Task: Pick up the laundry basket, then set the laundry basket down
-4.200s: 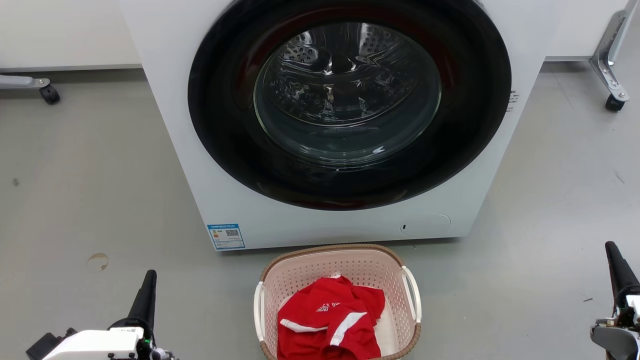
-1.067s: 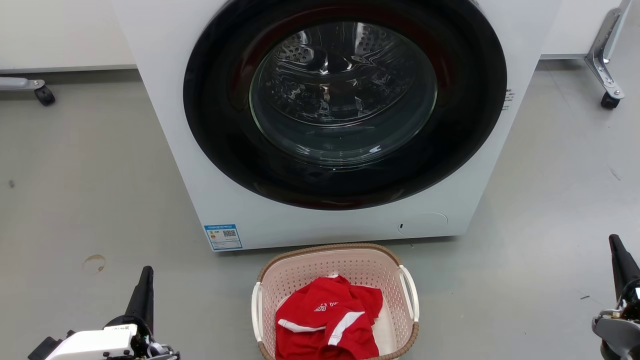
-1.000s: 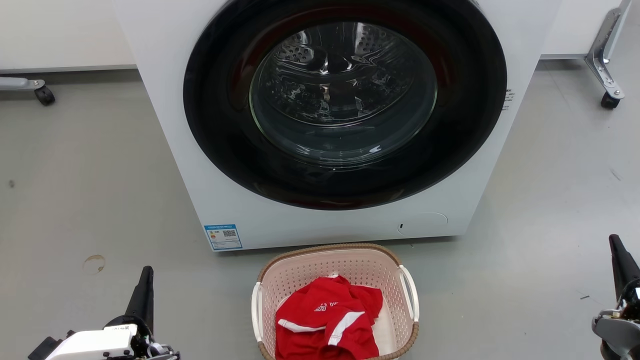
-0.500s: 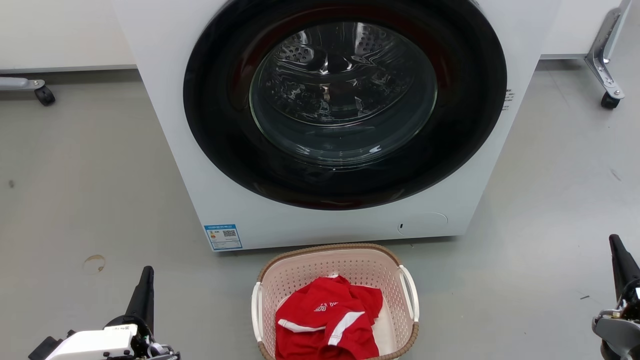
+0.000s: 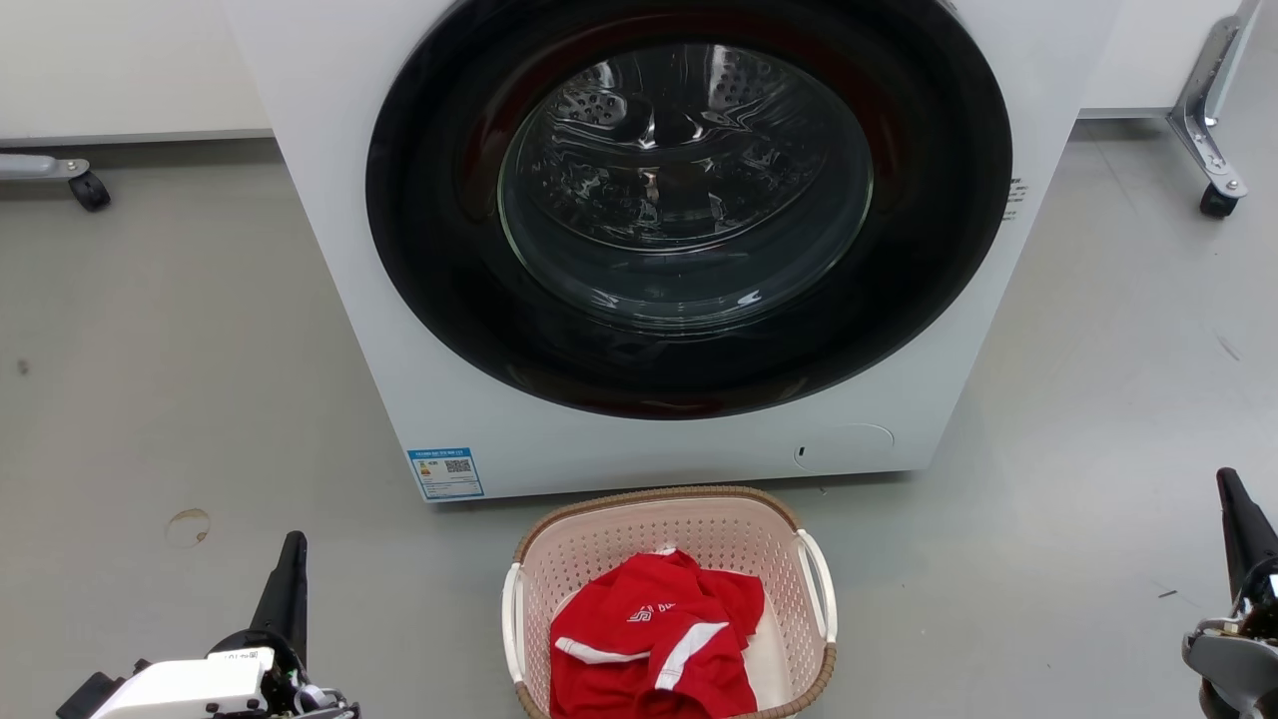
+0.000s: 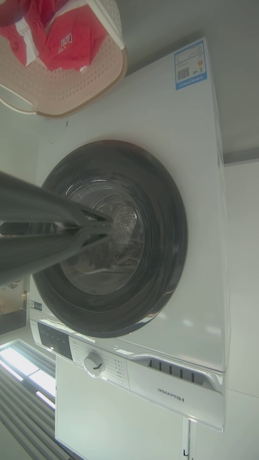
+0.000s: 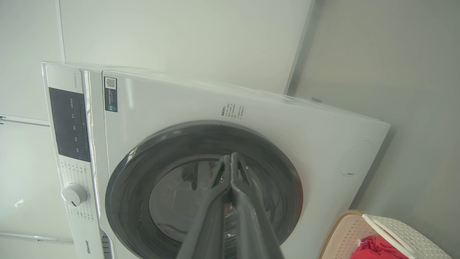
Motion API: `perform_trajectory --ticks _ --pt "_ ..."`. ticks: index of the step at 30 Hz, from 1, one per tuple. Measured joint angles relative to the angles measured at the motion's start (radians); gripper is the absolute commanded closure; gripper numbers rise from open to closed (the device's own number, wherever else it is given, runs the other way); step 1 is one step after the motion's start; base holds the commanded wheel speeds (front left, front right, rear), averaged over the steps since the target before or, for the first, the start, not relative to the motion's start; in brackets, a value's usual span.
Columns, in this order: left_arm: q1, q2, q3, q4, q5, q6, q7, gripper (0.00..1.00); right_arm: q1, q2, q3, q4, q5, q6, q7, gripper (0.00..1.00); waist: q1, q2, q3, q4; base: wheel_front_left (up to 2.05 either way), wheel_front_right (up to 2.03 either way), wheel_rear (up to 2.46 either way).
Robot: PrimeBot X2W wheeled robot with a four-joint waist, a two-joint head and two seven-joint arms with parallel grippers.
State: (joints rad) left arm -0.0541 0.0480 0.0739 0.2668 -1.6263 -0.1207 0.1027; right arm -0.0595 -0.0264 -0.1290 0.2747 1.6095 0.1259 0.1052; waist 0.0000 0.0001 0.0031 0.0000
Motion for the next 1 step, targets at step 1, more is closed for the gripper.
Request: perform_trajectory --ticks 1 --pt "0.000 0.000 0.000 0.000 0.000 0.000 0.000 1.00 0.000 0.000 0.000 0.000 0.000 0.000 0.000 1.00 0.0000 0.0000 0.000 0.000 0.00 0.00 0.00"
